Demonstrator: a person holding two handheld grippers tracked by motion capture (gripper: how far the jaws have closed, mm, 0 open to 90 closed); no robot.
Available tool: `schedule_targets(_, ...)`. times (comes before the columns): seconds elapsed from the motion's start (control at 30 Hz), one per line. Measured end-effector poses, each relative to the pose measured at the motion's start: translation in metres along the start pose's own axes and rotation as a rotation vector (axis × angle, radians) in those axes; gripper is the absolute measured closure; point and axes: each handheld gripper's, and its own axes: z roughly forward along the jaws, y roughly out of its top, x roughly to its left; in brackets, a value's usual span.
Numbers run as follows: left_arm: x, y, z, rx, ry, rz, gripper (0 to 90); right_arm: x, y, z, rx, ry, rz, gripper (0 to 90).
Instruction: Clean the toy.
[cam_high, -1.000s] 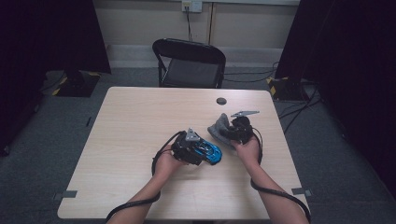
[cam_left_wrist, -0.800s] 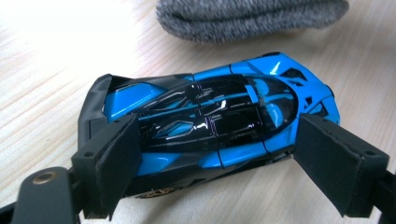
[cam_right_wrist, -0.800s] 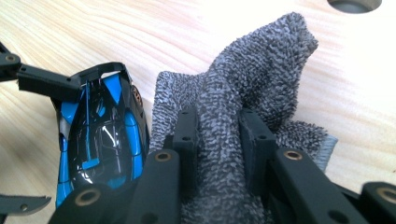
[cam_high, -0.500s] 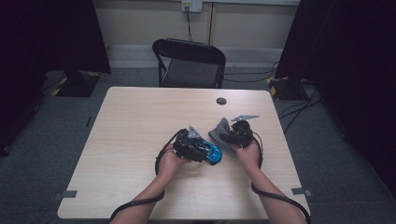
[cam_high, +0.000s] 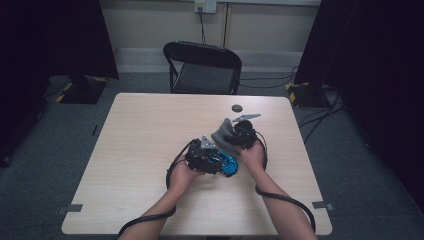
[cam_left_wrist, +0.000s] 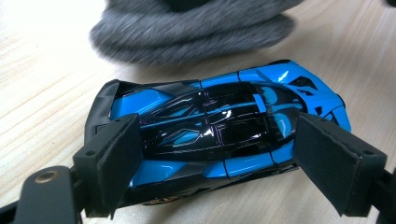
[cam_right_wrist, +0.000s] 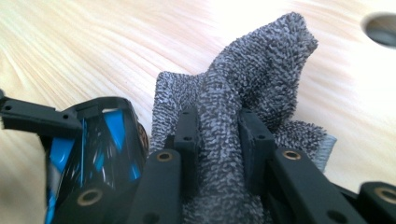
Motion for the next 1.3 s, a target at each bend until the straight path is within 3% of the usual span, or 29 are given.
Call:
schedule_targets(0.1,0.002,-0.001,0.000,0.003,0.008,-0.003,15.7,0.007,0.004,0.016,0.030,0.027,-0.072,73.6)
schedule_targets(0.2,0.004,-0.002,0.000,-0.005,0.012,0.004,16.0,0.015,-0.001,0.026,0.074,0.022,-0.184,74.5)
schedule_targets(0.23,0.003,-0.002,0.000,-0.005,0.012,0.003,16.0,0.016,-0.002,0.027,0.074,0.019,-0.195,74.9)
schedule_targets(0.37,0.002,-0.001,0.000,-0.004,0.025,0.008,17.3,0.008,-0.009,0.023,0.062,0.058,-0.156,75.6)
schedule_targets(1.3,-0.002,-0.001,0.001,-0.003,0.024,0.017,20.1,-0.006,-0.037,-0.008,0.064,0.092,-0.178,75.8)
